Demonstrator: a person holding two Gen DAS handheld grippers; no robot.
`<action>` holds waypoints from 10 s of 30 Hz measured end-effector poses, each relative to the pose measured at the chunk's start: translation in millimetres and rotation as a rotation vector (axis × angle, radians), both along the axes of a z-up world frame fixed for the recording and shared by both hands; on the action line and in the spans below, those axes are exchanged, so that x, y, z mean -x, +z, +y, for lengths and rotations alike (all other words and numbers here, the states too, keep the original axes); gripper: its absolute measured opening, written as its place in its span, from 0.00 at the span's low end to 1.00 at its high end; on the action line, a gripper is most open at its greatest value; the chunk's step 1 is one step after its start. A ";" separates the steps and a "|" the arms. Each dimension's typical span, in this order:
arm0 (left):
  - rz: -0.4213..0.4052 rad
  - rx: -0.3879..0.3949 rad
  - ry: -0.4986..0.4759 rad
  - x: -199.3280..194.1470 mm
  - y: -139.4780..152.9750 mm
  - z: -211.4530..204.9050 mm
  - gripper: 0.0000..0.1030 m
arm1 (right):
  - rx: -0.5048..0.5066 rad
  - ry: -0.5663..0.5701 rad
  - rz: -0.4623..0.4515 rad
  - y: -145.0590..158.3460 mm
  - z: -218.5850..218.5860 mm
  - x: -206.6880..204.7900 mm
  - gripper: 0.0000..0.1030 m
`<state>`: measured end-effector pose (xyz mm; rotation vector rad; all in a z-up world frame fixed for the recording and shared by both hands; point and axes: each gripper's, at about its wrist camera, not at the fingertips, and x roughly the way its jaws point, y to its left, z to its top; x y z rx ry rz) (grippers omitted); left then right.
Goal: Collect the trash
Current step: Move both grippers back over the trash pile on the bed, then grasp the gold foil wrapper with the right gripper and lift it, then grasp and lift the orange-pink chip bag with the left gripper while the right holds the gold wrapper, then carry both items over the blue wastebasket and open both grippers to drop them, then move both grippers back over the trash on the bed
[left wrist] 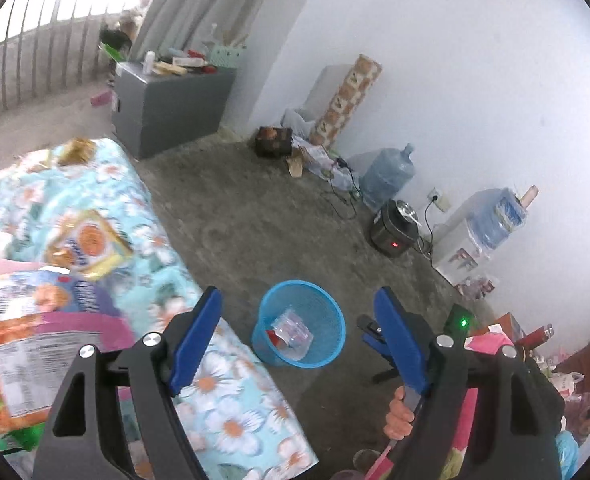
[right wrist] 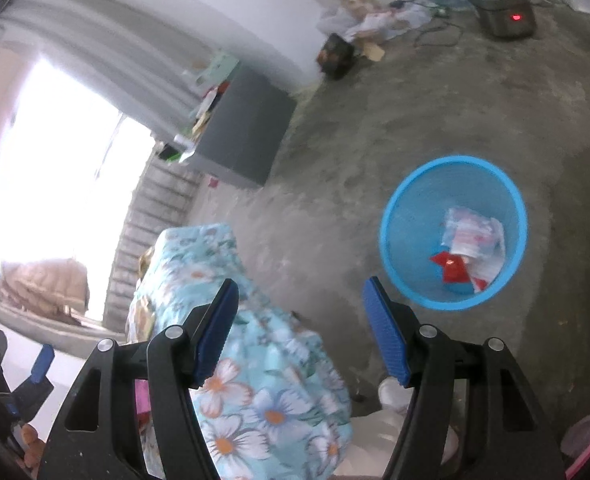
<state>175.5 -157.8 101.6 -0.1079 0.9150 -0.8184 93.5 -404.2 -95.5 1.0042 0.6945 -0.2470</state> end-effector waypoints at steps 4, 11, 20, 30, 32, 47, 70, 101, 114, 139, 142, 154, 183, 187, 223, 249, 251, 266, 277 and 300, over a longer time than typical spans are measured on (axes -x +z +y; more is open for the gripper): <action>-0.024 0.007 0.030 3.1 9.8 28.5 0.75 | 0.011 0.034 0.007 6.3 15.9 -9.2 0.61; -0.051 0.026 0.075 0.5 24.5 74.6 0.75 | 0.061 0.071 0.006 23.8 36.8 -15.1 0.61; -0.116 0.009 0.246 -21.7 46.3 161.8 0.77 | 0.103 0.223 -0.057 58.8 84.2 -51.9 0.61; -0.093 0.025 0.322 -26.7 28.7 219.3 0.78 | -0.045 0.452 -0.108 68.6 138.8 -116.7 0.63; -0.085 0.040 0.312 -24.4 22.8 224.2 0.78 | -0.113 0.487 -0.102 63.2 147.3 -133.0 0.63; -0.090 0.130 0.242 16.4 -24.6 253.0 0.78 | -0.286 0.518 0.105 -4.9 188.7 -242.6 0.61; -0.064 0.154 0.211 45.6 -59.9 254.1 0.78 | -0.231 0.408 -0.014 17.6 164.5 -229.9 0.06; -0.028 0.172 0.181 35.6 -43.0 235.6 0.78 | 0.218 0.419 -0.168 92.0 183.2 -149.0 0.04; 0.214 0.097 0.110 50.6 -117.3 204.4 0.72 | 0.136 0.460 -0.124 65.3 188.1 -105.6 0.03; 0.256 0.207 0.242 22.3 -135.7 223.5 0.02 | 0.000 0.408 -0.124 42.5 159.1 -33.5 0.03; 0.291 0.177 0.219 30.0 -130.3 234.0 0.02 | -0.014 0.402 -0.125 41.2 154.5 -29.2 0.03; 0.330 0.156 0.272 19.4 -140.8 261.6 0.29 | -0.159 0.435 -0.051 9.5 154.3 -34.1 0.17; 0.276 0.298 0.299 19.7 -143.8 257.7 0.04 | -0.175 0.466 -0.026 -2.6 184.3 -41.0 0.06; 0.216 0.308 0.260 39.1 -125.2 245.8 0.01 | -0.129 0.427 -0.085 16.1 167.5 -27.0 0.02; -0.022 -0.306 -0.422 15.1 -169.5 -214.8 0.01 | 0.027 -0.322 0.132 -70.9 -89.2 78.1 0.02; 0.023 -0.212 -0.341 -1.3 -159.3 -221.8 0.58 | -0.037 -0.412 0.207 -102.2 -105.4 82.9 0.50; 0.006 -0.173 -0.330 2.9 -136.7 -202.8 0.59 | -0.023 -0.401 0.191 -93.0 -101.8 83.0 0.51; -0.080 -0.021 -0.121 25.9 -46.0 -25.5 0.62 | 0.125 -0.149 0.035 -2.5 -46.0 54.4 0.51; -0.164 -0.003 0.107 42.4 -27.4 113.1 0.62 | 0.119 0.102 -0.114 48.0 19.9 24.8 0.52; -0.073 -0.002 0.378 -17.4 -24.1 213.9 0.64 | -0.518 0.610 -0.078 0.1 191.6 -113.4 0.54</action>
